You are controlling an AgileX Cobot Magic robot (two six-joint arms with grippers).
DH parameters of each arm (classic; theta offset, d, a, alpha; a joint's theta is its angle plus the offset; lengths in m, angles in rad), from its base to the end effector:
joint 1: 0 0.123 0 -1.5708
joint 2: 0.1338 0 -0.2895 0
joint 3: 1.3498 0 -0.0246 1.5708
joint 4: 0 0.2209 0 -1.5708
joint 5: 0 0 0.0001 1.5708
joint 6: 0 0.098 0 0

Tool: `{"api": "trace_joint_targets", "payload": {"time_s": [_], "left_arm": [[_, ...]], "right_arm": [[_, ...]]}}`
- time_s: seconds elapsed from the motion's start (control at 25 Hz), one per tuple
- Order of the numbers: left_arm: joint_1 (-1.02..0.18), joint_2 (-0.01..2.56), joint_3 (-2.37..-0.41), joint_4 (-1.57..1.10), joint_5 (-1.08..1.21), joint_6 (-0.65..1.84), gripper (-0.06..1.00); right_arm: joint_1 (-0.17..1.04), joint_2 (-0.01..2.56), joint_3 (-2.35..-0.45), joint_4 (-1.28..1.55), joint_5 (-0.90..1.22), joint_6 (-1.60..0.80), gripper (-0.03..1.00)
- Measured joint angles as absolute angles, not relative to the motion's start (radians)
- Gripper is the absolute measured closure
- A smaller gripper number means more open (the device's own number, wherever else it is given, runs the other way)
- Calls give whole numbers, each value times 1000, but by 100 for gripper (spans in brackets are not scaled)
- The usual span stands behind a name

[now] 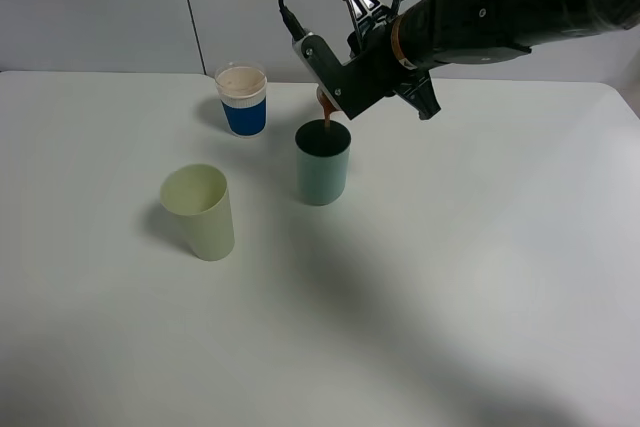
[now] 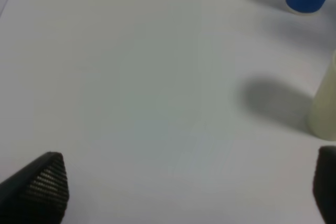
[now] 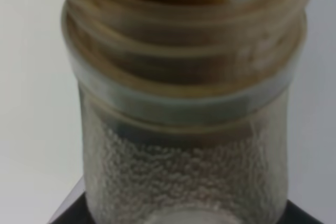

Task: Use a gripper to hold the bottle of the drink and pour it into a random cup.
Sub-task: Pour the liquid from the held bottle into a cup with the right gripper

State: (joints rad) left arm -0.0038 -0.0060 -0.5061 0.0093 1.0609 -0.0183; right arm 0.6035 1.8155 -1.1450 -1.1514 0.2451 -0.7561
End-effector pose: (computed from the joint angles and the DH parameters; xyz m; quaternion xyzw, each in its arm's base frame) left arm -0.0309 0.0009 0.2611 -0.0064 0.8501 -0.0012 0.5266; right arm 0.3243 0.1971 0.2304 -0.8369 0.3286 -0.3370 0.2794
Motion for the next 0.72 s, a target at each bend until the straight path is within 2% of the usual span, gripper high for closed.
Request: {"api": "trace_joint_targets", "payload": {"time_s": [0.72], "left_arm": [[-4,-6,-506,9,1061,-18,2]], "right_arm": [[604,1816,-1145,-1178,244,-800,61]]}}
